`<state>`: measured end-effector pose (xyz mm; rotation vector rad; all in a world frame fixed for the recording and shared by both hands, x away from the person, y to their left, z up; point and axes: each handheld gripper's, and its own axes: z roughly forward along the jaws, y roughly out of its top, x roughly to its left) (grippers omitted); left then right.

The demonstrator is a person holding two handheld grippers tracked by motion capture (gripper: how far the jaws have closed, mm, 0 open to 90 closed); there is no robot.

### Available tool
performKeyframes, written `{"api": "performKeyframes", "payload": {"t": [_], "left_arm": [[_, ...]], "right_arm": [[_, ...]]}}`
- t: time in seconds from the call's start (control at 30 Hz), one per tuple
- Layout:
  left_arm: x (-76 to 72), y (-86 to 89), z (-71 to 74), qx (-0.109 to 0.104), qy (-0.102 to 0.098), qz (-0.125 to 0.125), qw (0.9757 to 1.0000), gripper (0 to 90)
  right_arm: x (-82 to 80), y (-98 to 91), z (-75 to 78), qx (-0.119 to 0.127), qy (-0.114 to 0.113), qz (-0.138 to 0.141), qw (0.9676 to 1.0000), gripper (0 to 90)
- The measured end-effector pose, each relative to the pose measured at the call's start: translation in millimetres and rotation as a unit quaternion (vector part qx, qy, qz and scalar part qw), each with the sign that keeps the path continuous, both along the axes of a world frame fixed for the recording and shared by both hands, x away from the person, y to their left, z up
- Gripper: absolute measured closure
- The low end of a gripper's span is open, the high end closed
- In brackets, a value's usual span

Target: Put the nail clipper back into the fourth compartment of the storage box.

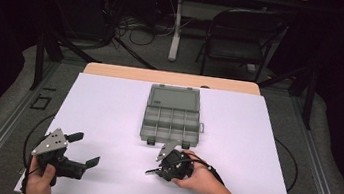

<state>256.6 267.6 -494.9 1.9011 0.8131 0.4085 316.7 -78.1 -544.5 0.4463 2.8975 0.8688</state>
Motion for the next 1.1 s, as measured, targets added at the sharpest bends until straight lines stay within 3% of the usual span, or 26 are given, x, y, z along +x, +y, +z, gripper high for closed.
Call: {"api": "performKeyframes", "payload": {"t": [0.13,0.4,0.7,0.9,1.1], "left_arm": [[-0.1,0.1,-0.1,0.0,0.0,0.0,1.0,0.7],[0.4,-0.1,-0.2,0.002,0.001,0.0,1.0,0.7],[1.0,0.6,-1.0,0.0,0.001,0.004,1.0,2.3],[1.1,1.0,-0.9,0.0,0.0,0.005,1.0,2.4],[1.2,1.7,-0.9,0.001,0.001,0.006,1.0,2.4]], "right_arm": [[-1.3,0.7,-0.1,-0.001,-0.004,0.004,1.0,73.8],[2.0,0.5,-0.4,0.001,0.011,0.006,0.9999,77.4],[2.1,7.9,2.8,-0.029,0.013,0.009,0.9994,79.4],[1.6,7.6,2.6,-0.027,0.011,0.008,0.9996,79.5],[3.4,7.3,3.3,-0.025,0.023,0.0,0.9994,79.5]]}}
